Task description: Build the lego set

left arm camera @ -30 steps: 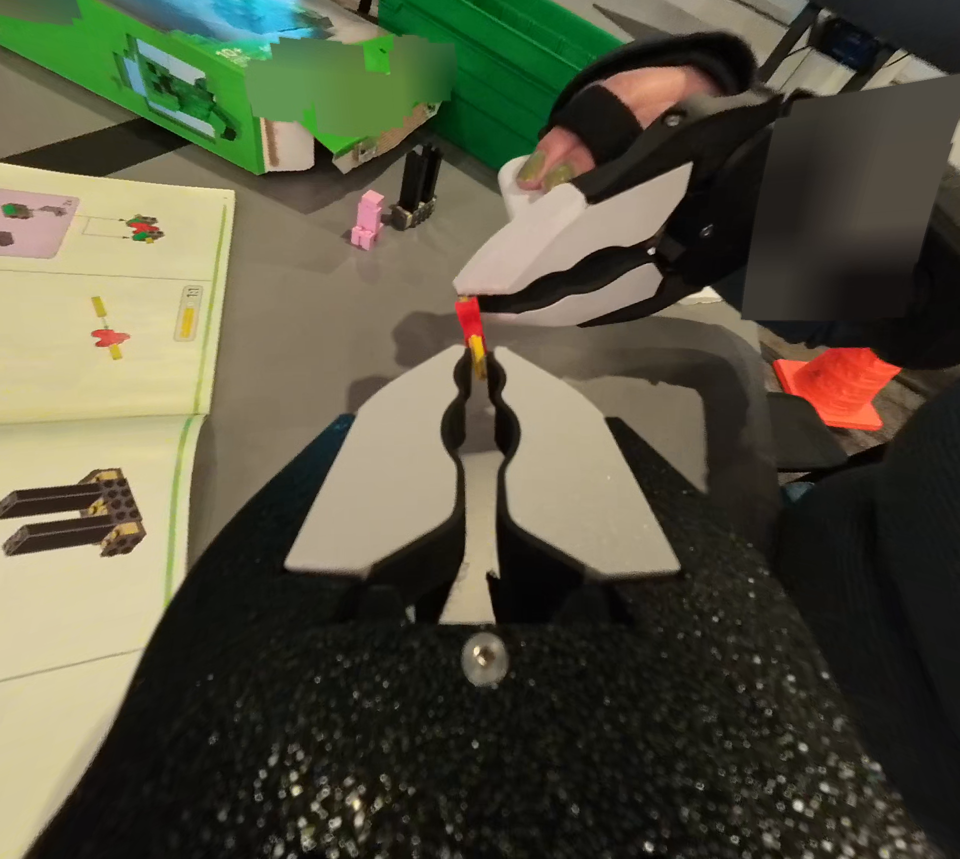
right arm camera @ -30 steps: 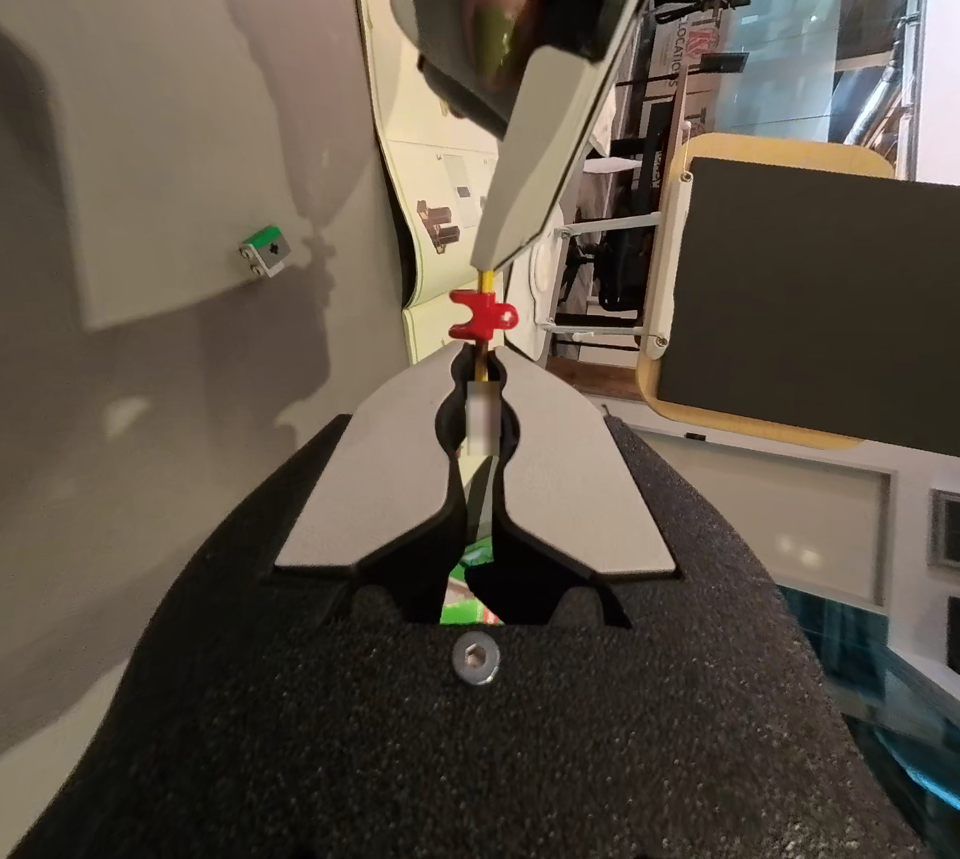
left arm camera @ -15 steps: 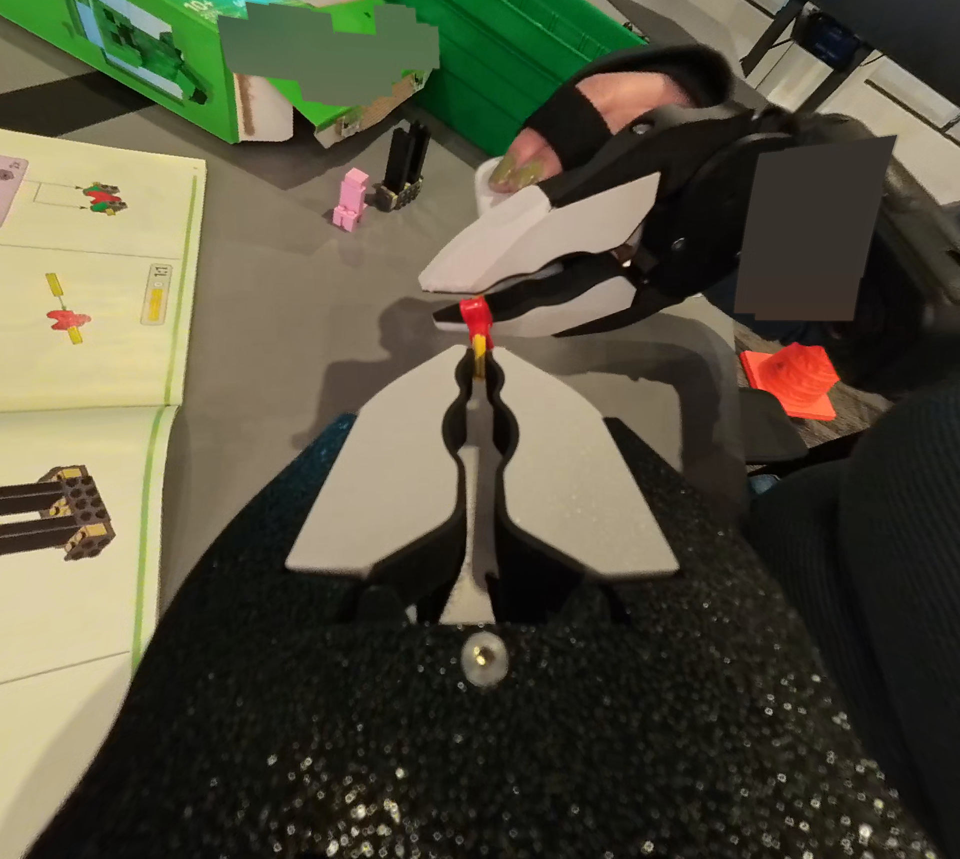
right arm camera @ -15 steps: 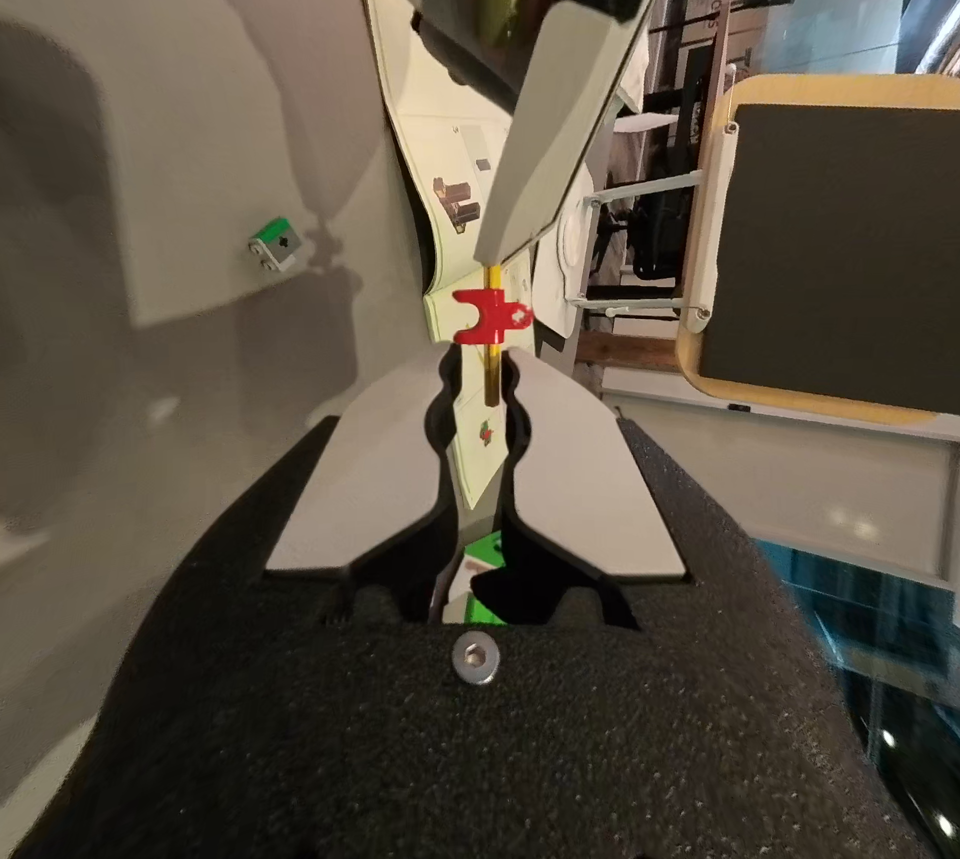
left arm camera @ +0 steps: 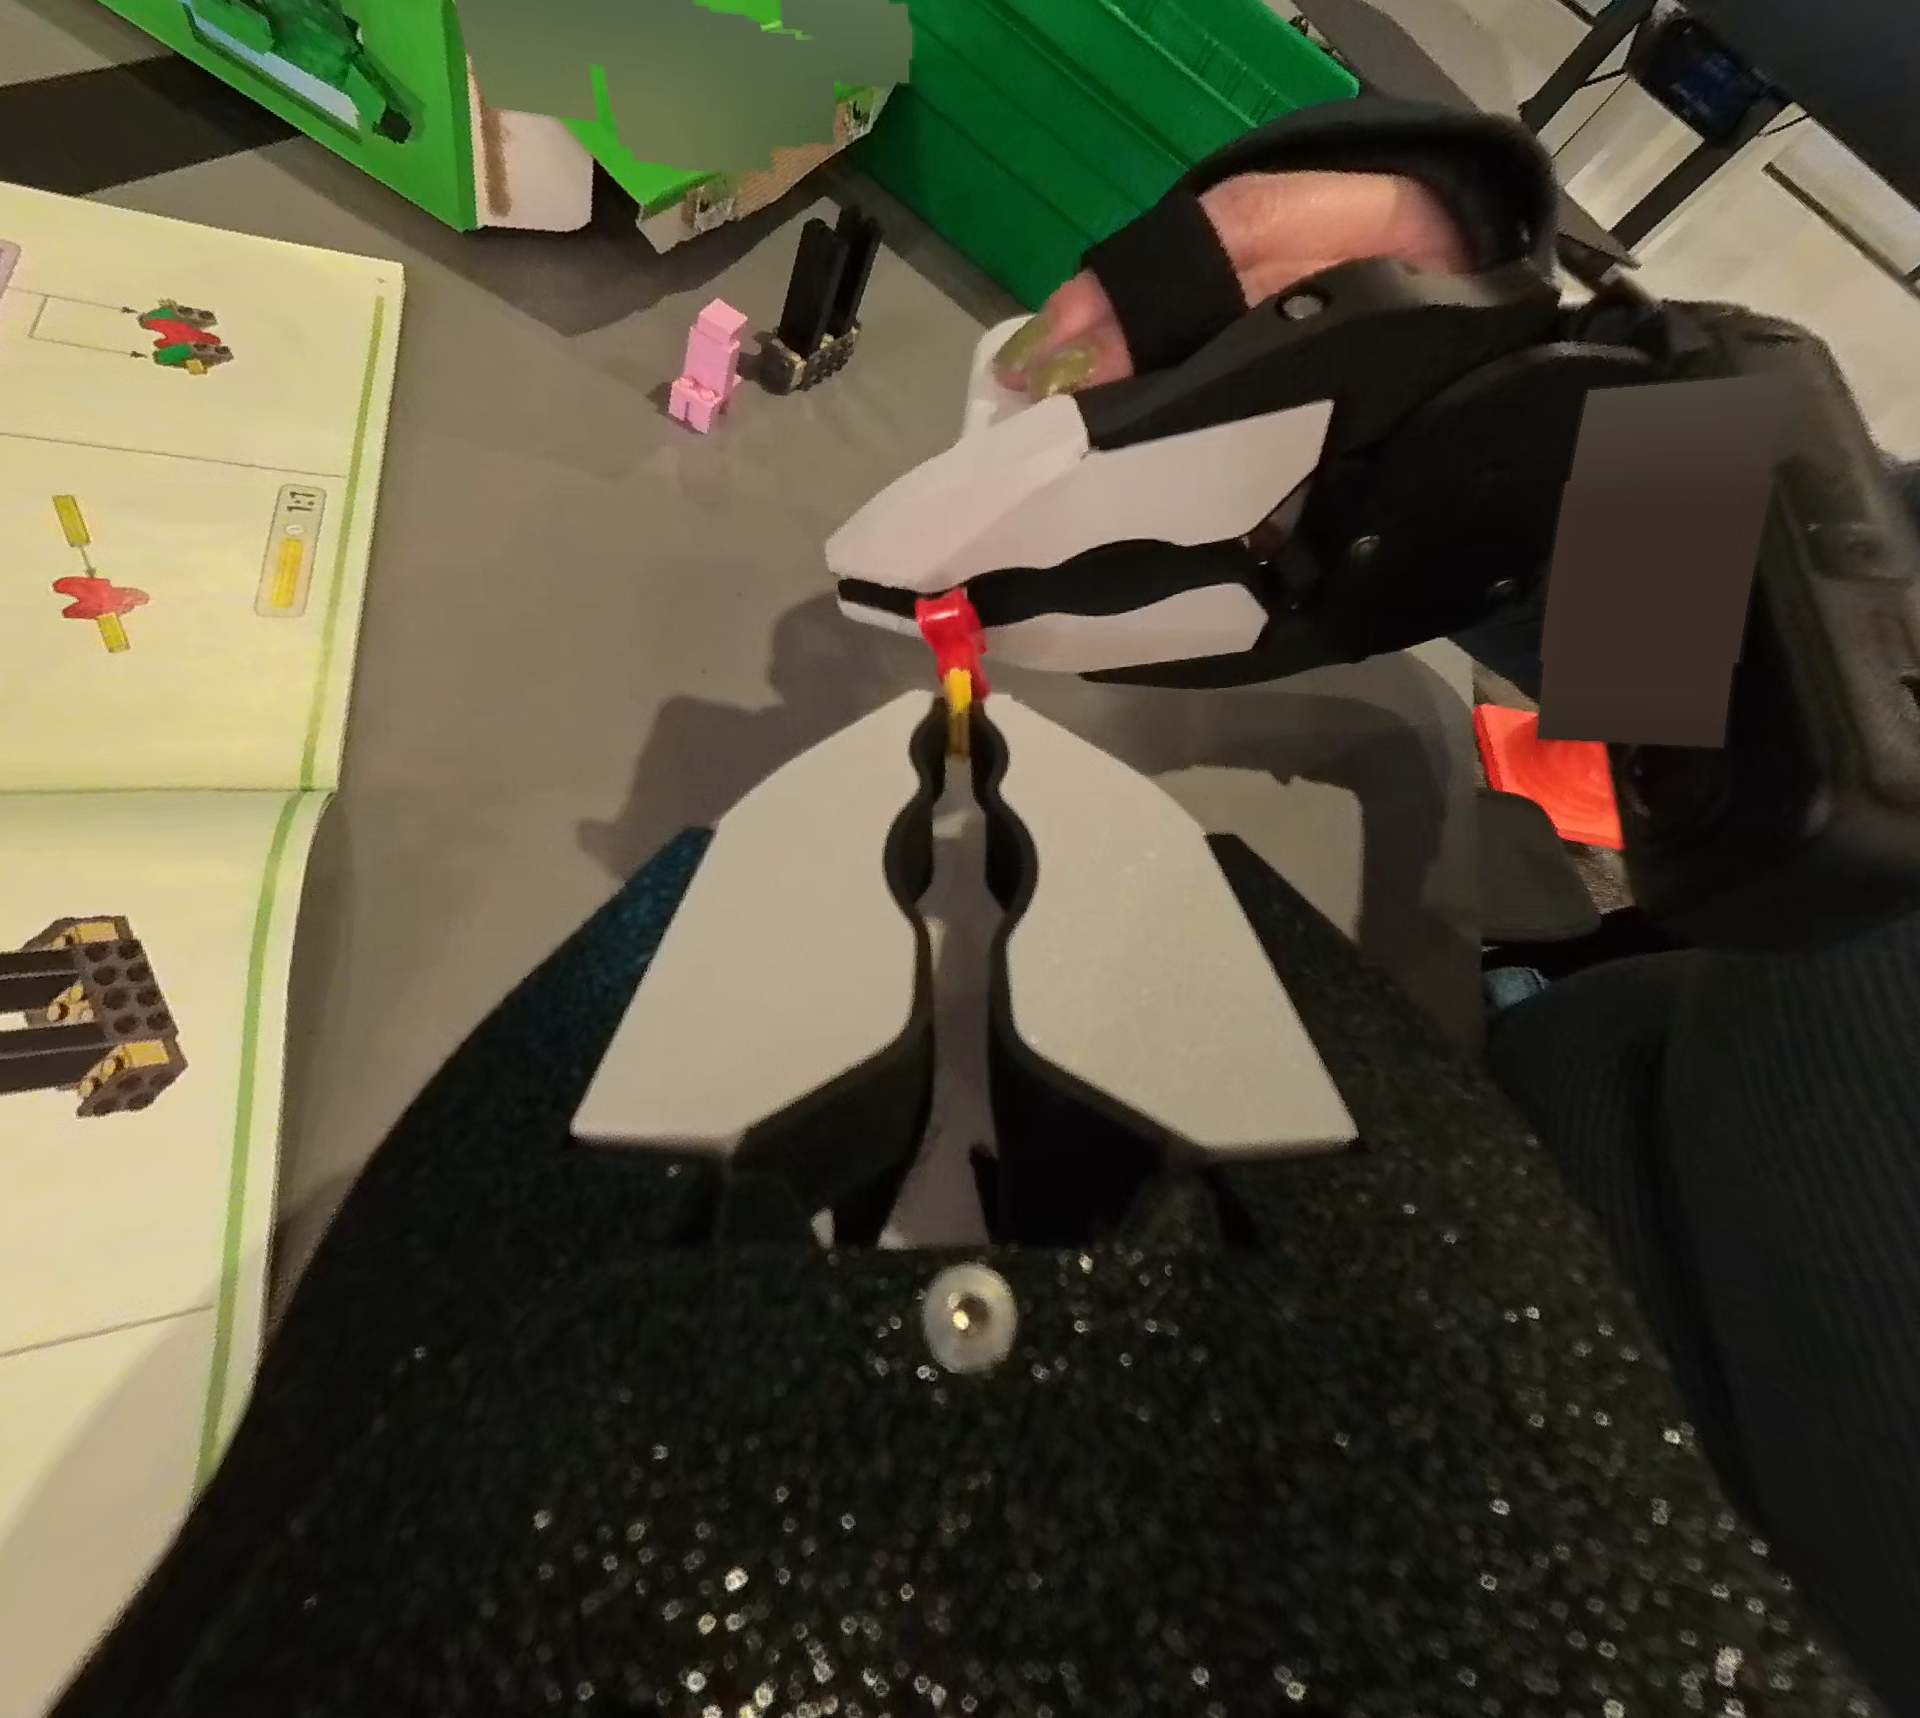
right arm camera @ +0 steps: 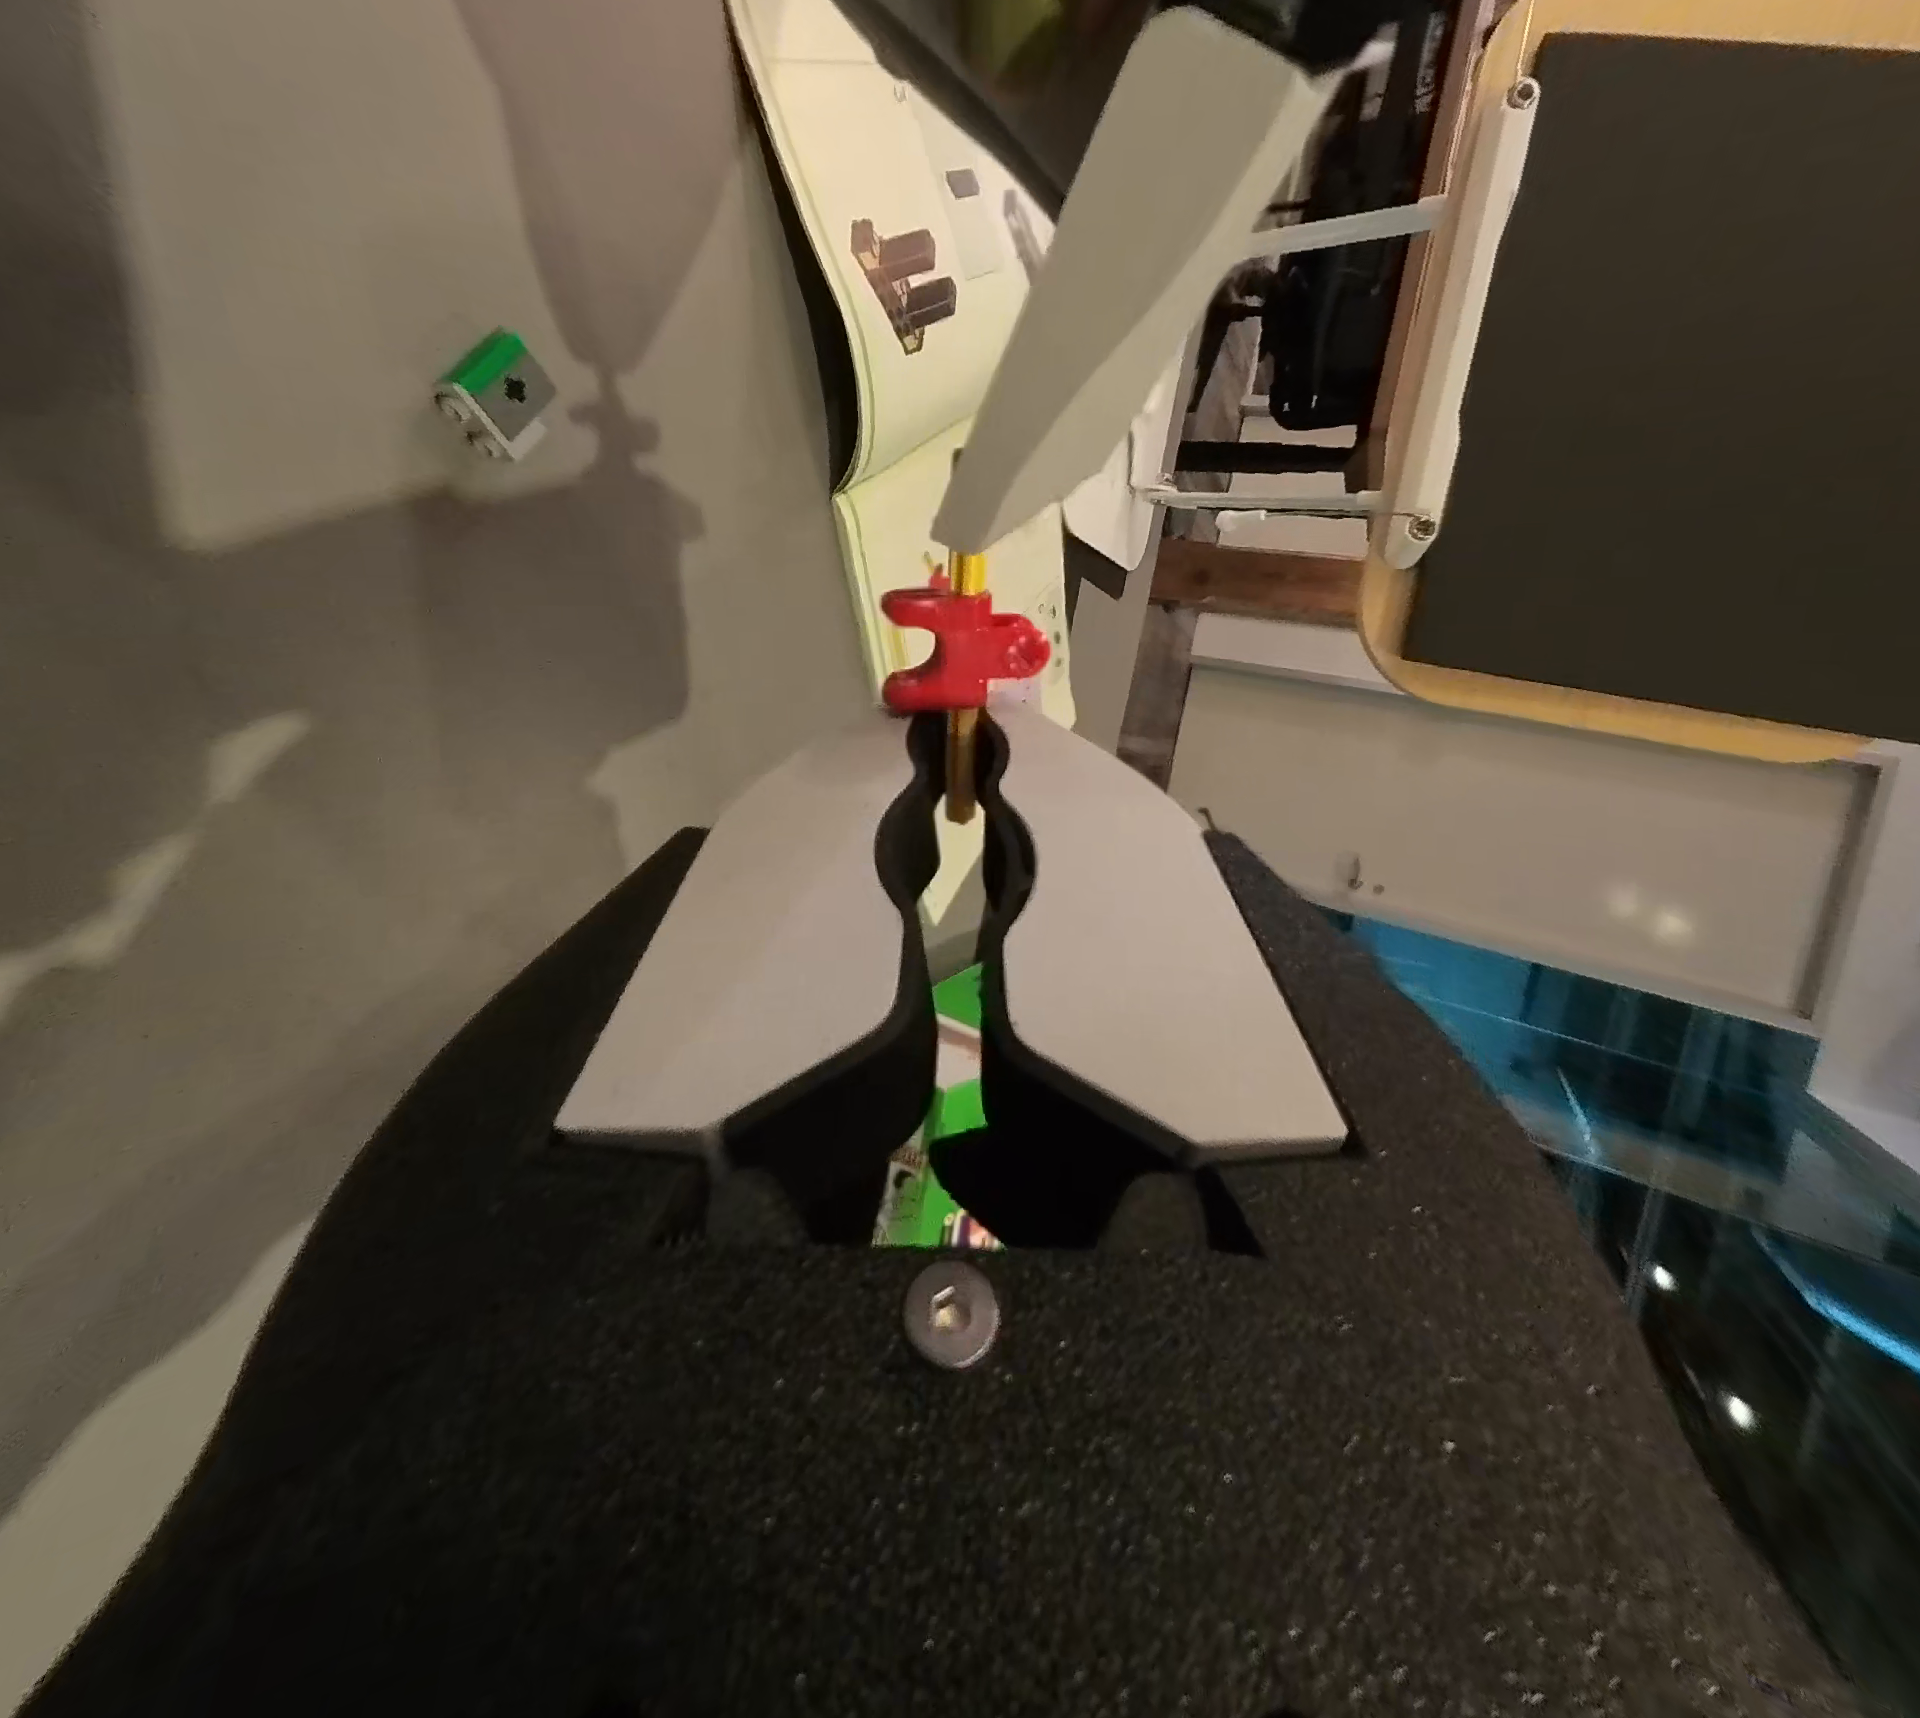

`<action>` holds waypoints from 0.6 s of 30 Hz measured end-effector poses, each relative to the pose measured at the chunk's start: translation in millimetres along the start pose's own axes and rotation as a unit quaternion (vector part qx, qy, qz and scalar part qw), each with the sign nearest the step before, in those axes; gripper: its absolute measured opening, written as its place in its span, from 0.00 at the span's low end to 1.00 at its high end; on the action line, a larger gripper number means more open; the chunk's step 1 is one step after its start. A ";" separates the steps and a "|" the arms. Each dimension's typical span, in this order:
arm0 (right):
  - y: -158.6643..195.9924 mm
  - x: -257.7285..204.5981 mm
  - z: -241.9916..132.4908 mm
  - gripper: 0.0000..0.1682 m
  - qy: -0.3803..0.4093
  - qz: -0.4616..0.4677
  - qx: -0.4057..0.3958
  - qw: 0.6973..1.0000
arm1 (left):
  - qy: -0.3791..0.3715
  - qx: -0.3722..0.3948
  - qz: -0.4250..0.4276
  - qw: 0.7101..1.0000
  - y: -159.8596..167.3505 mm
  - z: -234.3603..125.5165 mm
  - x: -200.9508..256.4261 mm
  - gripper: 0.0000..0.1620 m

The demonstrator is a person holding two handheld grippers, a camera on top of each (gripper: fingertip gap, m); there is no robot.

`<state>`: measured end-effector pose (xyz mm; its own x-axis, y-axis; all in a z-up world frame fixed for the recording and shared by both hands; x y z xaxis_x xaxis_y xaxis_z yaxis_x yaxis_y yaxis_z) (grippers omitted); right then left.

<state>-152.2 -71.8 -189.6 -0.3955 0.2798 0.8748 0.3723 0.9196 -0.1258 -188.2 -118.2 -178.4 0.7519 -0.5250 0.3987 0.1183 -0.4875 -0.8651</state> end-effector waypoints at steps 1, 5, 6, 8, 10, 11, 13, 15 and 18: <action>0.3 0.1 -0.1 0.01 -0.002 0.004 0.000 1.000 | 0.001 0.000 -0.001 1.000 0.4 0.2 0.1 0.02; 0.3 -0.5 -1.2 0.01 -0.005 0.016 0.008 1.000 | 0.015 0.007 0.006 1.000 0.9 -0.6 2.0 0.06; 1.3 -0.8 -1.6 0.01 -0.007 0.019 0.007 1.000 | 0.020 0.008 0.007 1.000 2.0 -1.8 2.4 0.10; 6.5 -2.1 -1.8 0.01 -0.011 0.028 -0.001 1.000 | 0.015 0.012 0.013 1.000 6.1 -6.6 -1.3 0.17; 11.1 -4.8 -2.3 0.01 -0.018 0.041 -0.002 0.999 | -0.002 0.015 0.024 1.000 11.5 -12.4 -8.9 0.22; 12.9 -6.3 -2.7 0.01 -0.021 0.047 -0.002 0.999 | -0.005 0.014 0.026 1.000 15.0 -14.8 -11.8 0.24; 17.0 -9.7 -3.3 0.01 -0.029 0.057 -0.004 0.998 | -0.009 0.009 0.034 0.999 22.2 -18.0 -16.4 0.24; 16.6 -13.0 -4.1 0.02 -0.038 0.084 0.013 0.996 | -0.002 0.013 0.040 0.999 25.2 -18.8 -16.6 0.25; 10.5 -16.3 -6.8 0.02 -0.055 0.131 0.060 0.988 | 0.038 0.063 0.038 0.997 14.0 -17.0 -1.5 0.26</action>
<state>-136.1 -68.6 -202.0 -0.3893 0.5349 0.7499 0.3744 0.8357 -0.4018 -198.6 -136.1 -185.9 0.7105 -0.6112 0.3489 0.1476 -0.3553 -0.9230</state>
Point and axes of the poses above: each gripper's, where its closed fingertips meet, z out along the fingers, y out of its underside, x = y × z across the jaws, the point moved 3 cm from there along -z, back along the fingers, and after that the axes turned 6 degrees about x, right-handed, at the moved point
